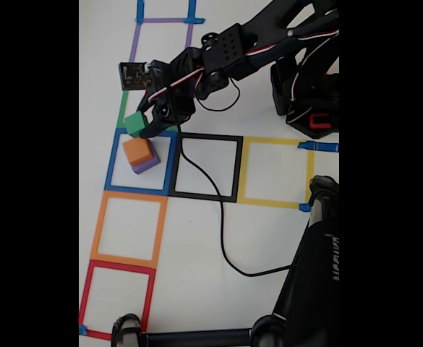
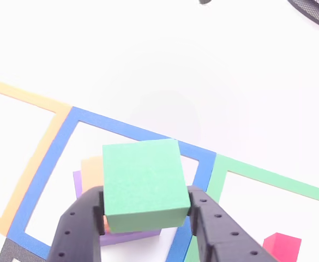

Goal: Tower of hanoi

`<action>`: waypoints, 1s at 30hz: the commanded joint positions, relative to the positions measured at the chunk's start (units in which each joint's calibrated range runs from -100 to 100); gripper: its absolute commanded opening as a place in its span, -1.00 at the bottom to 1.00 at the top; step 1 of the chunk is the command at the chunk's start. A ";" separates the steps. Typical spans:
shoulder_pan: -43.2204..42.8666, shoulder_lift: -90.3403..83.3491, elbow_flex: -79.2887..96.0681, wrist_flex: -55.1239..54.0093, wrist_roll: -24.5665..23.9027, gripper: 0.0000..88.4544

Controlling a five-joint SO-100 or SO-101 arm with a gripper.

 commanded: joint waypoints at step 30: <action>-2.44 13.99 2.15 -19.68 0.36 -0.86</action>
